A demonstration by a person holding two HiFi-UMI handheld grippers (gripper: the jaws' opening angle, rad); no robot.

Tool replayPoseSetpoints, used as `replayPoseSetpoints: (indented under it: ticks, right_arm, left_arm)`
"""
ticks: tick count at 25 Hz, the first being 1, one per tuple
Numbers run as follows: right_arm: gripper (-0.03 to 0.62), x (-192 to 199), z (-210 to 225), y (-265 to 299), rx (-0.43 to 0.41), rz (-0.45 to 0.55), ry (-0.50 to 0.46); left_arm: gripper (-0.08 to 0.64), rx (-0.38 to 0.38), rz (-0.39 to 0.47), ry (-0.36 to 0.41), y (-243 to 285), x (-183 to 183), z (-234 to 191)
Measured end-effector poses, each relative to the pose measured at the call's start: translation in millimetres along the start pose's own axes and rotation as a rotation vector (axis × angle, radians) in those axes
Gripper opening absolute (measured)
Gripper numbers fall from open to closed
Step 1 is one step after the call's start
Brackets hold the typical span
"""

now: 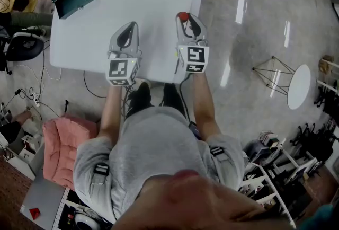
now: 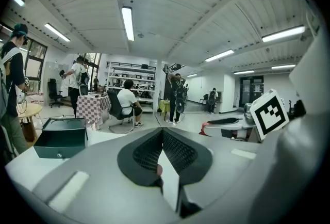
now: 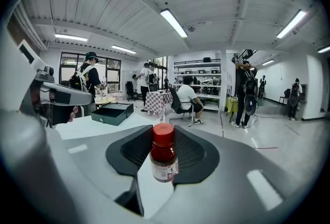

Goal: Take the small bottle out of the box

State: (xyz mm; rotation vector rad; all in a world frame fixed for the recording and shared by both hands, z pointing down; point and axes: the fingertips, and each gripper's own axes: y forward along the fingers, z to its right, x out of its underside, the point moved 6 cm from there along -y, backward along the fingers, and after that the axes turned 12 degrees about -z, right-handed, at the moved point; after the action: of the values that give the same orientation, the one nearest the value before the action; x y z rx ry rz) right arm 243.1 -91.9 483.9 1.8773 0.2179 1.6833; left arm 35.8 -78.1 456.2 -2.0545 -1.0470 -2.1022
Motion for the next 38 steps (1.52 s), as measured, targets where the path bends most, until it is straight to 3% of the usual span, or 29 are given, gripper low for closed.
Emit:
replayPoseSetpoints:
  ticks: [17,38]
  right_arm:
    - [0.130,43,29,50,-0.028,-0.081,0.020]
    - [0.135,79,32,63,-0.021,-0.102,0.024]
  left_arm:
    - [0.012,0.019,-0.073,-0.032,56,29,16]
    - [0.012,0.011,-0.119,-0.057,55,60,22]
